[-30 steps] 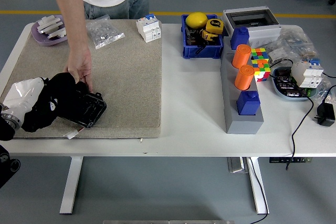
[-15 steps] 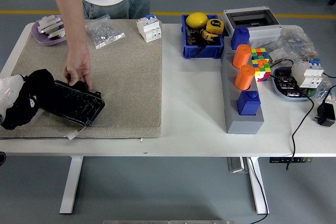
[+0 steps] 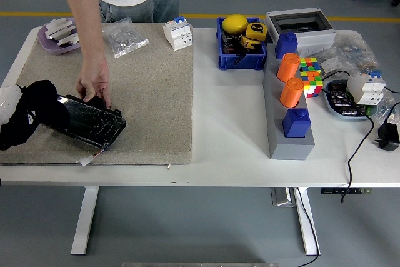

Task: Pick the rag up,wipe the panel,place it on the desk

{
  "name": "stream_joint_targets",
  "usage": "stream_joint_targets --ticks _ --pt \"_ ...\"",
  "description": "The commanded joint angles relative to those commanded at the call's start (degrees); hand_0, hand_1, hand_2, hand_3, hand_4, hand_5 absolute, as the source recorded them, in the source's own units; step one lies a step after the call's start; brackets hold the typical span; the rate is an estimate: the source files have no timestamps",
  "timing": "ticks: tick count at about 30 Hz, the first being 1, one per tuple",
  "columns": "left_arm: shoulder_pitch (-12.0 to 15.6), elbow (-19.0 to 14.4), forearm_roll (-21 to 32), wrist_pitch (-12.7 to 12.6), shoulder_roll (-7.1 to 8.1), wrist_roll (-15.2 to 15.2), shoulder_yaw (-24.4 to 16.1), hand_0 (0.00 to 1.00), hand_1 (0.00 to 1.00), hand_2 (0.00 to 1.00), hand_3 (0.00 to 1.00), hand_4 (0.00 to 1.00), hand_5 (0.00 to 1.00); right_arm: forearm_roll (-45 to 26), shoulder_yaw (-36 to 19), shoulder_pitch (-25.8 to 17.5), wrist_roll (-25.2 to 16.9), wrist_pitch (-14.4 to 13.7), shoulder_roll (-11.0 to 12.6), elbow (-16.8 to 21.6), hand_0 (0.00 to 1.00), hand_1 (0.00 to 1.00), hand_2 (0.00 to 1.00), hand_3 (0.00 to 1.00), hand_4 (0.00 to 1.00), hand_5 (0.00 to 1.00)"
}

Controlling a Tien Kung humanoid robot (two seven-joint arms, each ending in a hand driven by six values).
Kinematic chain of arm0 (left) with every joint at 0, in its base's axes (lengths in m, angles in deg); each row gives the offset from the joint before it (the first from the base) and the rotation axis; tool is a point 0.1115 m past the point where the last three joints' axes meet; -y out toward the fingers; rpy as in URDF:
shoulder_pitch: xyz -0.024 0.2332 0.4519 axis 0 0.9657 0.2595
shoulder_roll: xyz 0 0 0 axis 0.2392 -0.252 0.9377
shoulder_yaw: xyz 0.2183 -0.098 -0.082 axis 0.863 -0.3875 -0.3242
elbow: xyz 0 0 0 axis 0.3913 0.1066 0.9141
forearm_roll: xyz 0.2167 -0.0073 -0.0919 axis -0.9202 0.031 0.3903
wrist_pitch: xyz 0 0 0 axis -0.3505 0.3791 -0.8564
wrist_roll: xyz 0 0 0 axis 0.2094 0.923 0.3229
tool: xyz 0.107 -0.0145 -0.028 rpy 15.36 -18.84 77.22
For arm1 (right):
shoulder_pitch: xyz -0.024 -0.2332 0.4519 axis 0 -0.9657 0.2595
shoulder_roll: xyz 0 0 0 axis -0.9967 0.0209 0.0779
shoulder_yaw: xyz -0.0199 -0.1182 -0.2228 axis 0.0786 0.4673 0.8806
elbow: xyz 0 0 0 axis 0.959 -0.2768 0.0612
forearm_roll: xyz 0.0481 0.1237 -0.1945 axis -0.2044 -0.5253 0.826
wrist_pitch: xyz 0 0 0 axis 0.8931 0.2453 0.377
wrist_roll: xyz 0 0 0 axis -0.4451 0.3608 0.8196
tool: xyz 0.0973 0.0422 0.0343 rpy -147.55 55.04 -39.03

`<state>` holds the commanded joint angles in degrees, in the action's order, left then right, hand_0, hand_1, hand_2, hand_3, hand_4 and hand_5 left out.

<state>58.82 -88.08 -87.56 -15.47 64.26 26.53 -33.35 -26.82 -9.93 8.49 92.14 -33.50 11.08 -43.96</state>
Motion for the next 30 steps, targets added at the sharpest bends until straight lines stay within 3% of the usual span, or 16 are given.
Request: stream_joint_targets --ticks 7,23,30 --pt "1.06 -4.52 -0.93 1.49 0.12 1.38 1.86 0.249 0.215 0.517 0.535 0.406 0.002 0.04 -0.27 -0.06 -0.04 0.05 0.01 -0.06 0.818 0.683 0.705 0.661 0.977 0.773" --pt "4.53 -19.6 -3.78 4.57 -1.42 9.56 7.09 0.251 0.217 0.522 0.538 0.431 0.002 0.22 -0.64 -0.31 -0.08 0.1 0.23 -0.14 0.813 0.683 0.704 0.663 0.983 0.772" --pt "4.99 -23.84 -3.99 6.25 -1.84 13.34 9.58 0.25 0.217 0.521 0.539 0.438 0.002 0.4 -0.98 -0.28 -0.1 0.11 0.26 -0.26 0.813 0.683 0.704 0.663 0.983 0.773"
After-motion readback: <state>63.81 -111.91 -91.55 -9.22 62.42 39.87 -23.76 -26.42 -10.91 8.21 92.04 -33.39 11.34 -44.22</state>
